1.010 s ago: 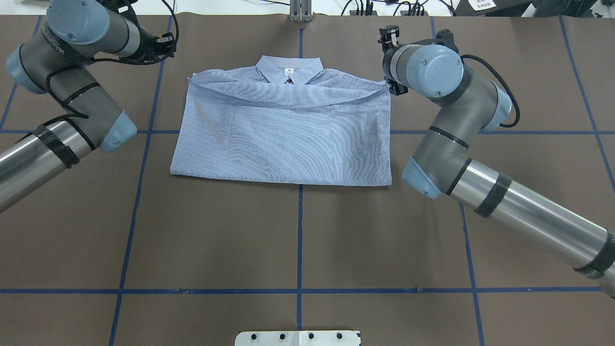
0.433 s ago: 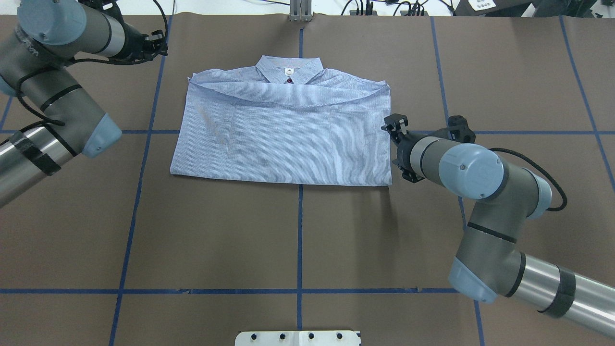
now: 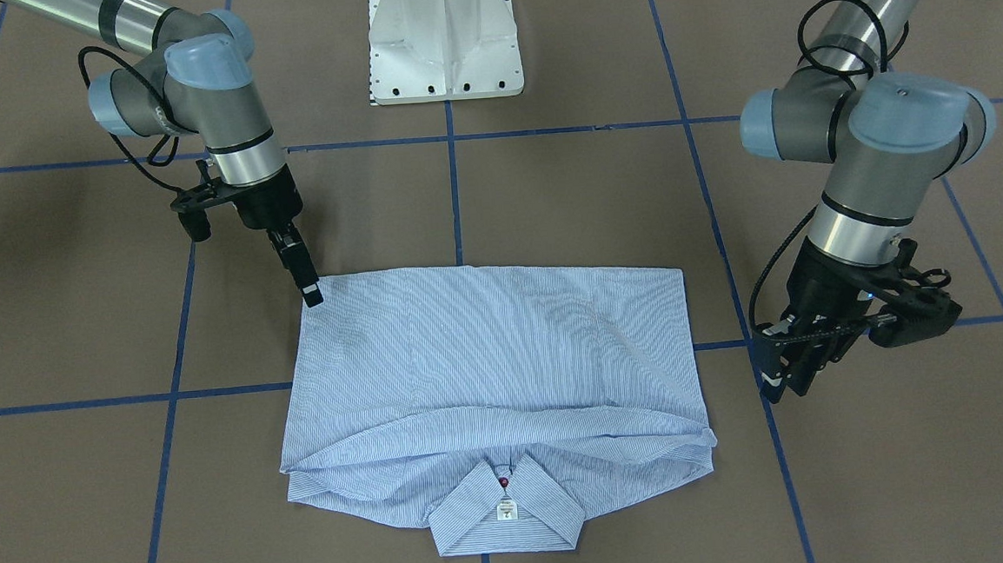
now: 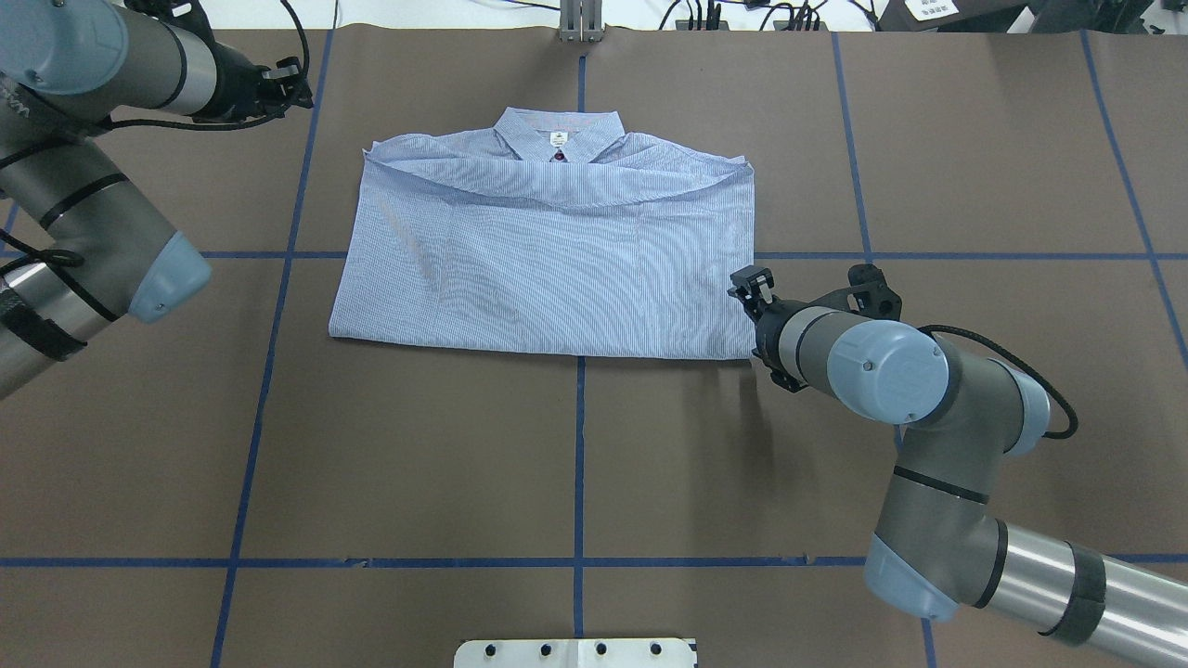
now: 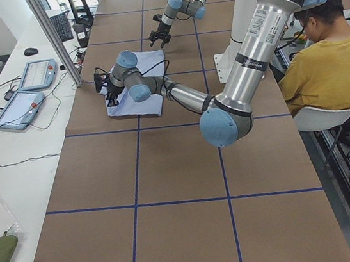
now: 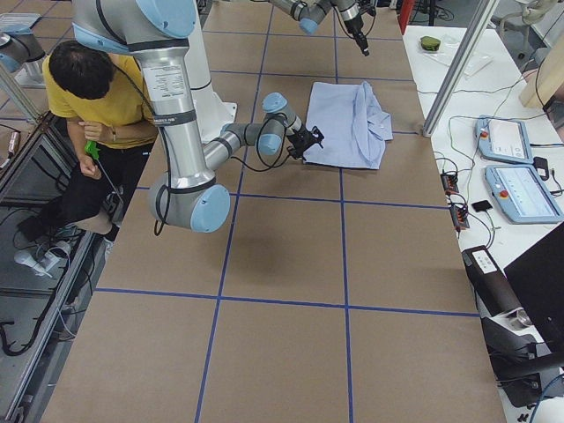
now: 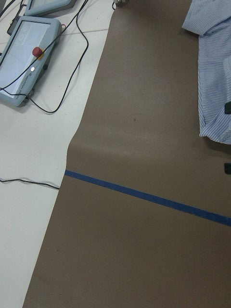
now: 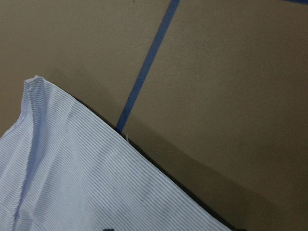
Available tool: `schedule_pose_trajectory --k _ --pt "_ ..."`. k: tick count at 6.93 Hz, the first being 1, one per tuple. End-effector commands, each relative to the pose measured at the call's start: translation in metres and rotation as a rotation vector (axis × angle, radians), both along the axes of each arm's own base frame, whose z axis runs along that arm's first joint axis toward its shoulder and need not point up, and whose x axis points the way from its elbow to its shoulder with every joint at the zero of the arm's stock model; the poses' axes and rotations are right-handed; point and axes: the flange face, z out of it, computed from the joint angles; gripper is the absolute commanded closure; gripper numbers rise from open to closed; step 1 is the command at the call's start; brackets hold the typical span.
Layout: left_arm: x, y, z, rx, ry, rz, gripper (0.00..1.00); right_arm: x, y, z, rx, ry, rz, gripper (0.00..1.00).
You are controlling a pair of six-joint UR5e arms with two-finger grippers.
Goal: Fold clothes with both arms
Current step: 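Move the right gripper to the folded shirt's side edge while the left gripper withdraws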
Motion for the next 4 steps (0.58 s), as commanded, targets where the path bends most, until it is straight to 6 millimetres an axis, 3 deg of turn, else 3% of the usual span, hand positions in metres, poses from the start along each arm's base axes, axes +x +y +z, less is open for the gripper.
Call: schedule_pose_trajectory --k 1,2,3,4 --pt "-0.0015 0.0022 -0.0035 0.001 0.006 -0.002 0.54 -0.0100 0.0030 0.0109 -0.010 0.022 -0.011 0.13" --pt "-0.0043 0.0040 -0.0089 0.008 0.013 -0.007 0.54 -0.0118 0.0042 0.0107 -0.010 0.022 -0.014 0.16" --pt "-0.0053 0.0036 -0.0090 0.008 0.013 -0.008 0.54 -0.0142 0.0052 0.0120 -0.011 0.025 -0.017 0.37" --pt "-0.0056 0.0040 -0.0069 0.006 0.011 -0.008 0.54 -0.0121 0.0050 0.0117 -0.010 0.024 -0.014 0.92"
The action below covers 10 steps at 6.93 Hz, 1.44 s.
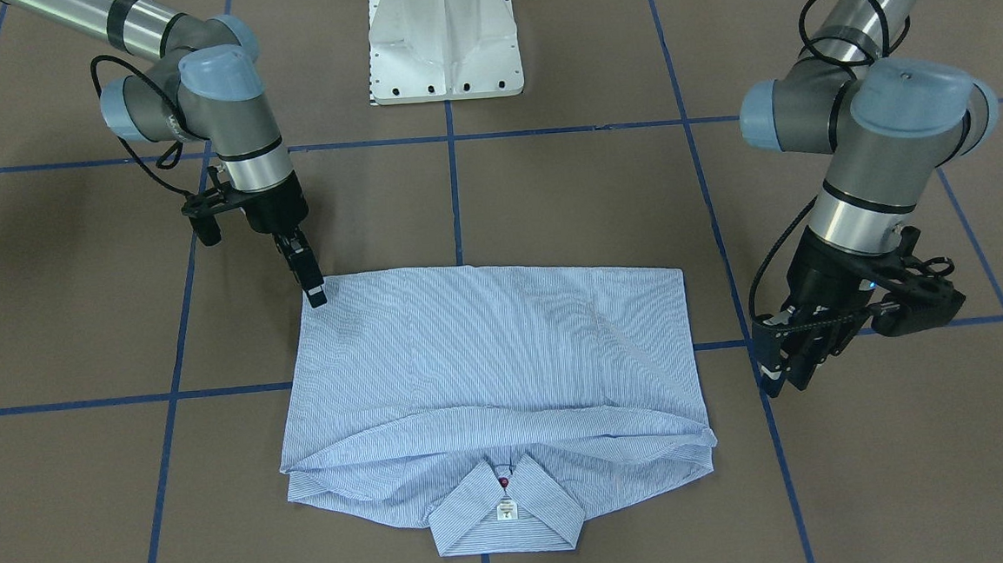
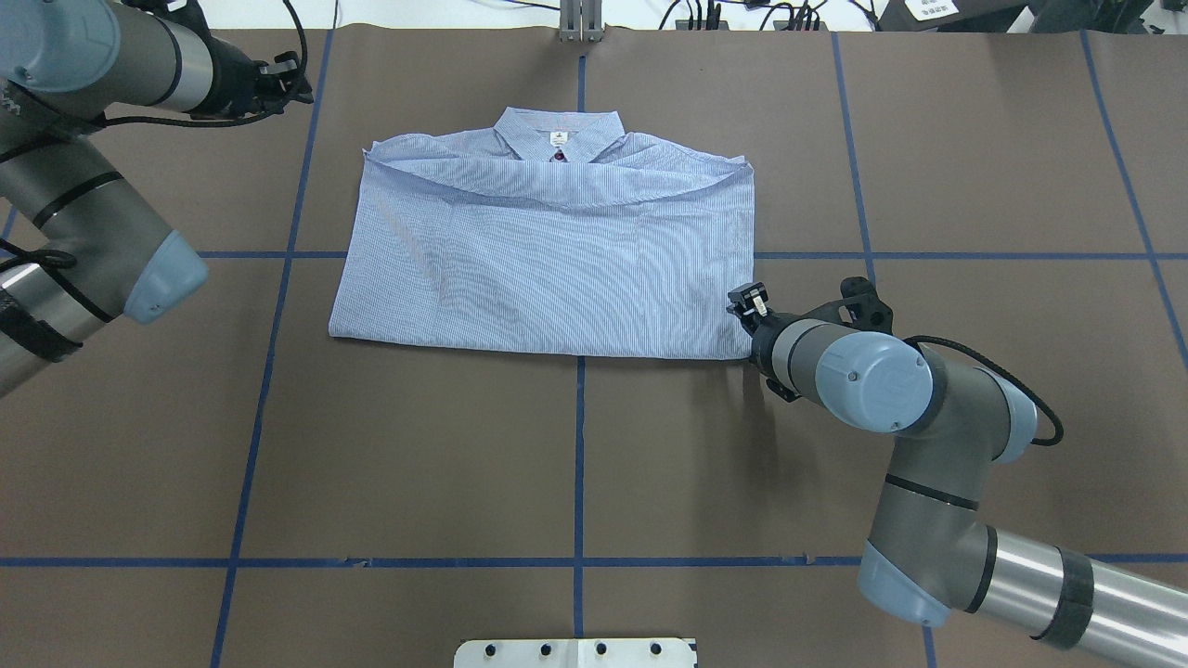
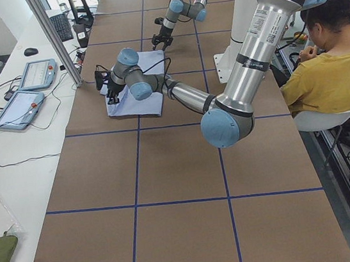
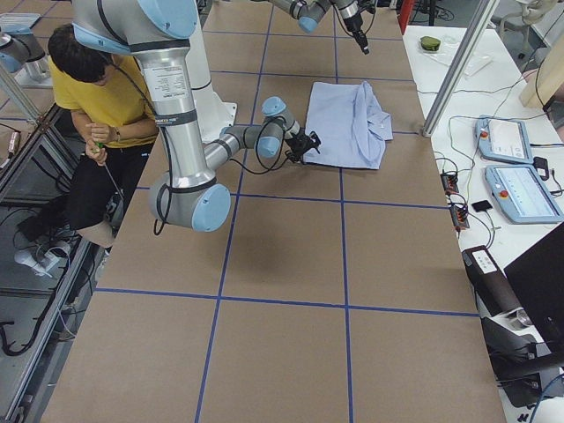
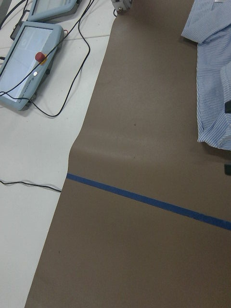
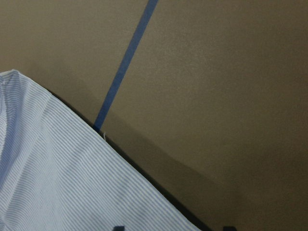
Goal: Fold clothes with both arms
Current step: 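Move the right gripper to the folded shirt's side edge while the left gripper withdraws, then grasp the shirt's side edge with the right gripper and drag it nearer the robot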
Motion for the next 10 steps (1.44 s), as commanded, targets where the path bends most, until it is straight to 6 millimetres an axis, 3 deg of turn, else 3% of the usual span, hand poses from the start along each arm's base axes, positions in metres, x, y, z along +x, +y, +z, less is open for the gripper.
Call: schedule_pose_trajectory --k 1,2,3,4,5,7,8,9,10 --pt "0.000 0.001 0.004 -0.005 -0.003 0.000 0.53 0.000 0.000 -0.002 0.003 -0.003 0.002 1.00" --pt "-0.001 0.001 0.005 -0.007 -0.003 0.000 0.53 0.003 0.000 -0.008 0.009 -0.012 0.000 1.00" --pt "0.000 0.002 0.005 -0.007 -0.003 0.002 0.53 0.022 0.005 -0.020 0.028 -0.038 -0.004 1.00" --pt "0.000 0.002 0.005 -0.007 -0.003 0.003 0.53 0.055 0.037 -0.025 0.031 -0.058 -0.035 1.00" --pt "0.002 0.005 0.003 -0.015 0.015 0.036 0.53 0.086 0.085 -0.037 0.027 -0.081 -0.111 1.00" --pt "0.008 0.019 -0.012 -0.061 0.098 0.114 0.53 0.109 0.153 -0.099 -0.083 -0.179 -0.401 1.00" --pt "0.010 0.027 -0.017 -0.077 0.130 0.157 0.53 0.099 0.197 -0.102 -0.198 -0.210 -0.648 1.00" --pt "0.014 0.037 -0.024 -0.118 0.177 0.171 0.53 0.103 0.217 -0.105 -0.290 -0.241 -0.815 1.00" --pt "0.021 0.067 -0.038 -0.136 0.225 0.190 0.52 0.106 0.234 -0.101 -0.371 -0.248 -0.929 0.06"
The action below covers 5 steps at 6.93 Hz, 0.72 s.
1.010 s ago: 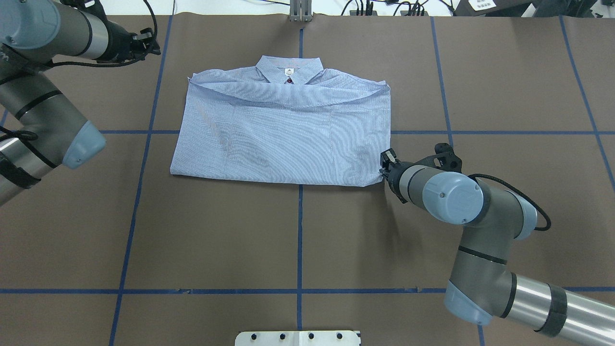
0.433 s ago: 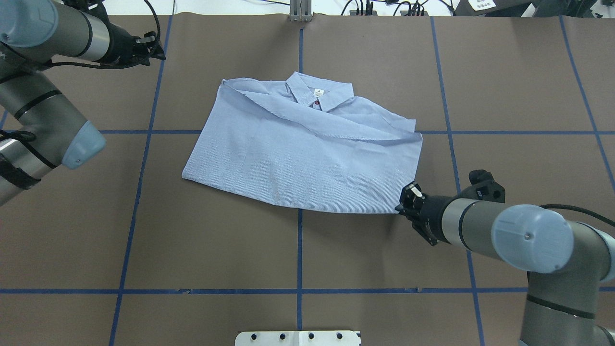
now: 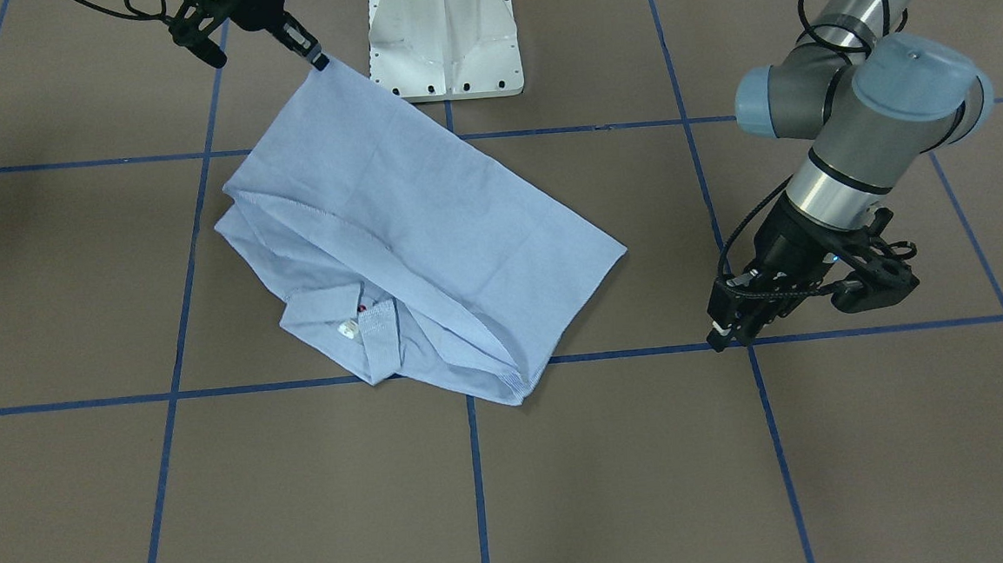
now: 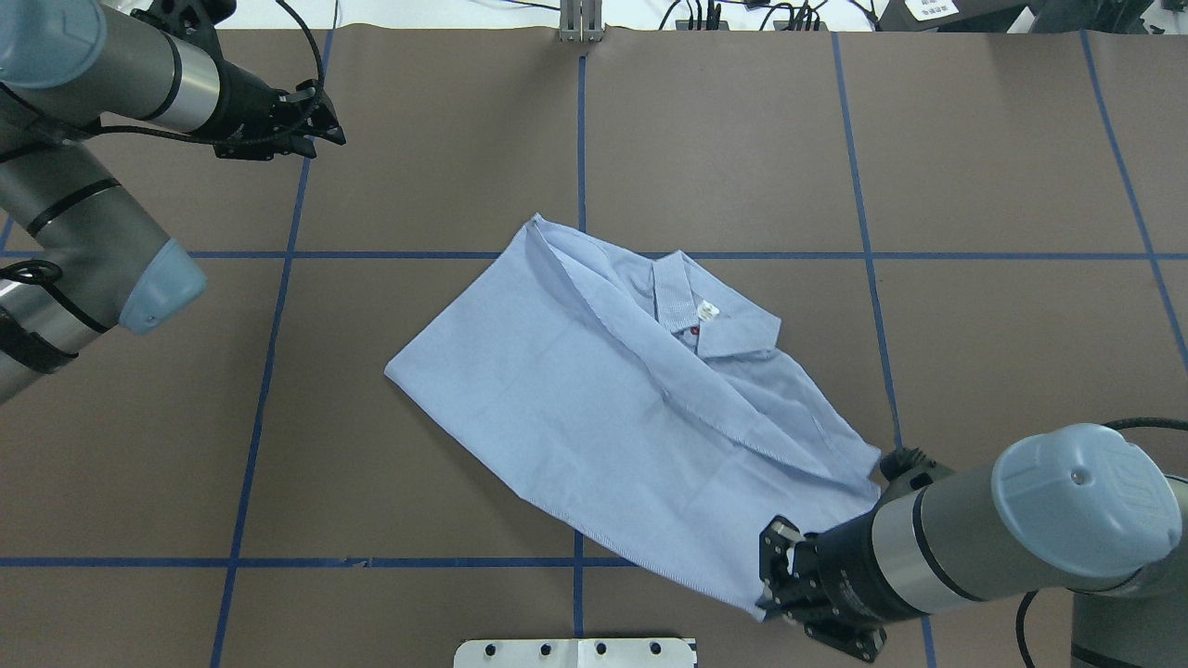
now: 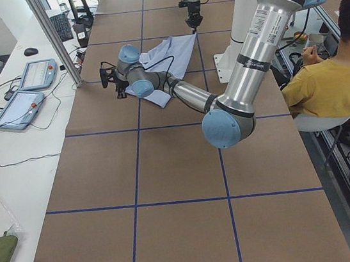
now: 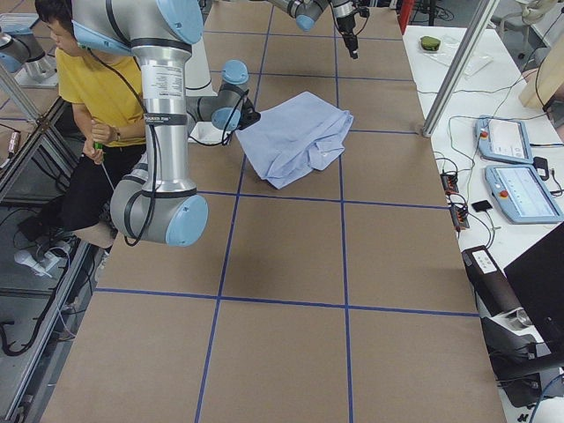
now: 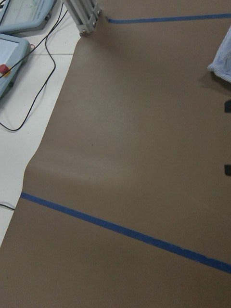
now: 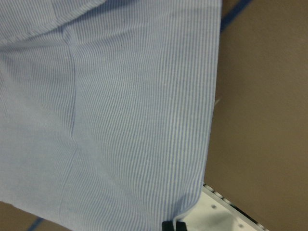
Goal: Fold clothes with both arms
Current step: 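Grasp the shirt's side edge with the right gripper and drag it nearer the robot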
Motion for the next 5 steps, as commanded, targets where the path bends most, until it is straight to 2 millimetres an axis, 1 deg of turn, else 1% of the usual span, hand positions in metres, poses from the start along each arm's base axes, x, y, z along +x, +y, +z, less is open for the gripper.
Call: schedule_pose_trajectory --k 1,2,3,4,5 --pt "0.011 0.068 -0.002 -0.041 0.061 0.066 0.49 0.008 0.016 0.004 -0.095 0.003 -0.161 0.00" --pt "0.023 0.097 0.002 -0.079 0.077 0.088 0.42 0.022 -0.011 0.004 -0.099 -0.003 -0.097 0.00" --pt "0.054 0.124 0.001 -0.127 0.092 0.121 0.39 0.035 -0.037 0.003 -0.099 -0.009 -0.030 0.00" --pt "0.087 0.154 0.000 -0.155 0.094 0.125 0.38 0.050 -0.079 -0.007 -0.080 -0.037 0.075 0.00" --pt "0.116 0.179 0.002 -0.178 0.086 0.129 0.38 0.052 -0.148 -0.024 -0.064 -0.063 0.205 0.00"
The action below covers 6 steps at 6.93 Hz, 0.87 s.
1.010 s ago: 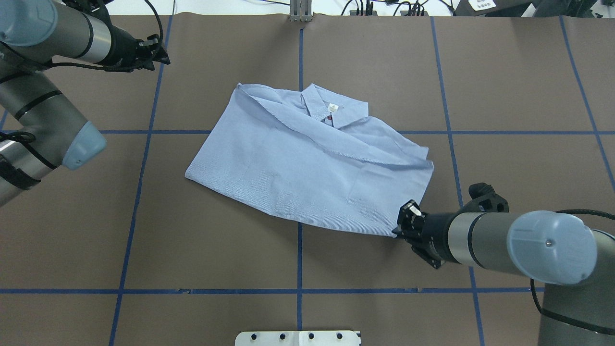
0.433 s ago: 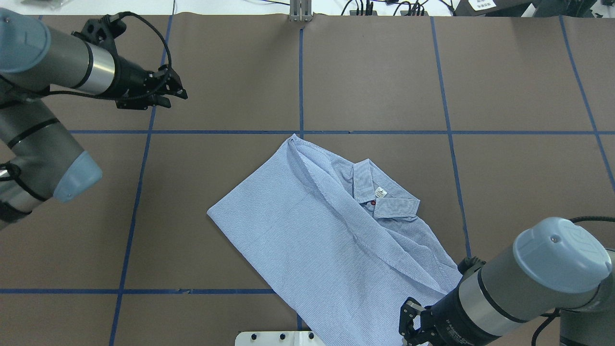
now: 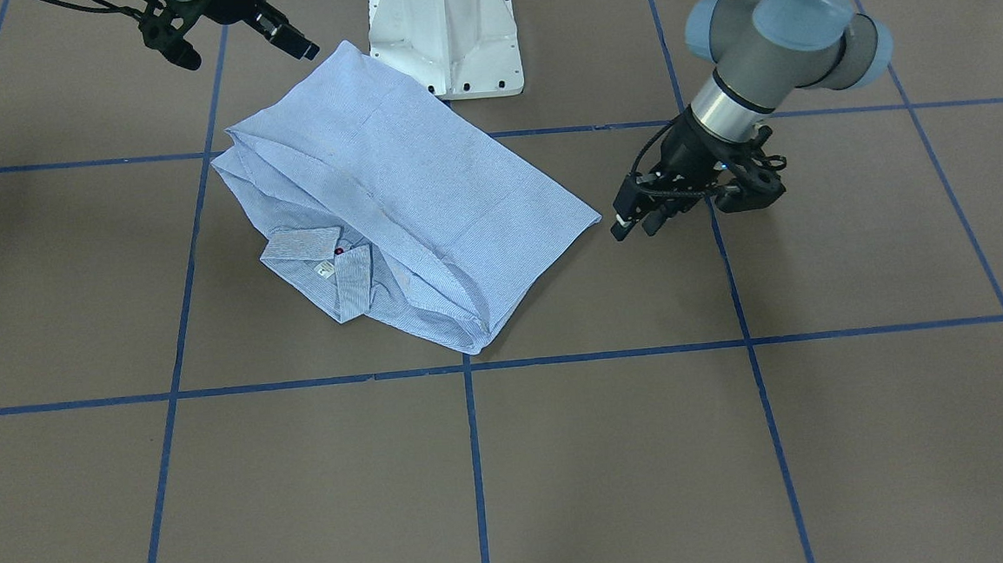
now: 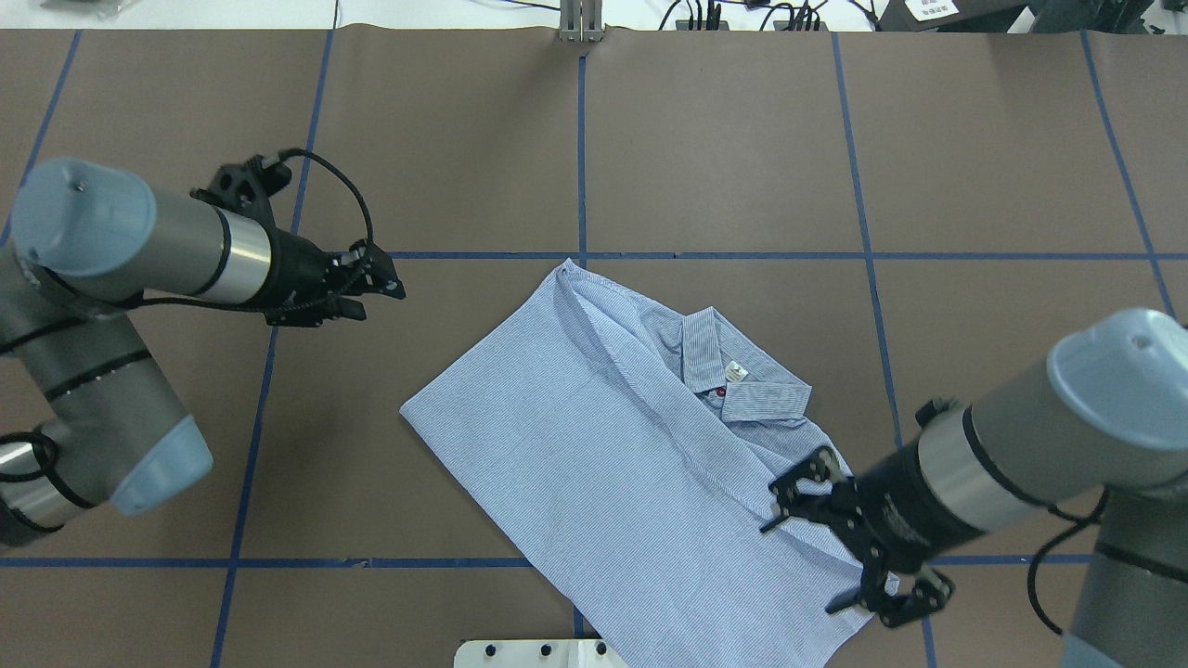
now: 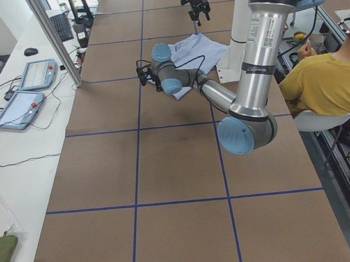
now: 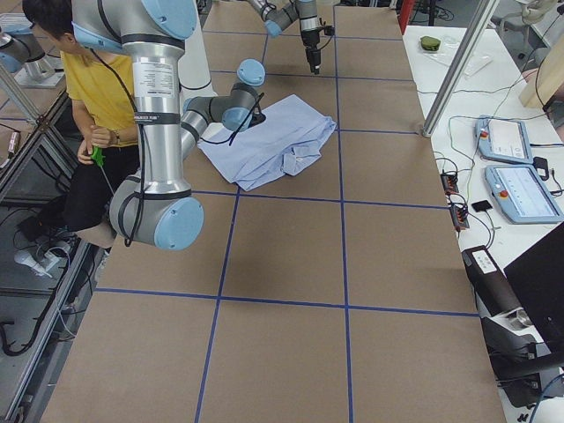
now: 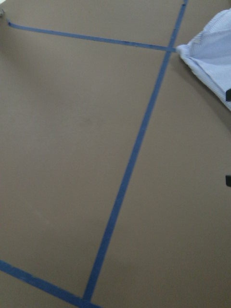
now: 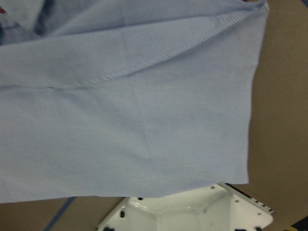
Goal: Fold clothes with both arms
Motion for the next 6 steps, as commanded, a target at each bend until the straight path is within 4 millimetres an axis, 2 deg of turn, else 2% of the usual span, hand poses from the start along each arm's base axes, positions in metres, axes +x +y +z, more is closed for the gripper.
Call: schedule_pose_trajectory --k 1,2,4,6 --pt "0.051 0.055 0.016 -0.057 -0.027 0.012 0.38 0.011 -0.123 -0.028 0.028 -0.021 0.233 0.00" --pt "0.069 0.071 0.019 -0.075 -0.034 0.015 0.38 0.029 -0.157 -0.042 0.087 -0.038 0.293 0.00" --pt "0.079 0.079 0.023 -0.082 -0.043 0.032 0.38 0.014 -0.178 -0.017 0.204 0.010 0.281 0.00" --pt "0.092 0.081 0.027 -0.086 -0.054 0.046 0.39 0.011 -0.191 -0.006 0.250 0.058 0.340 0.00"
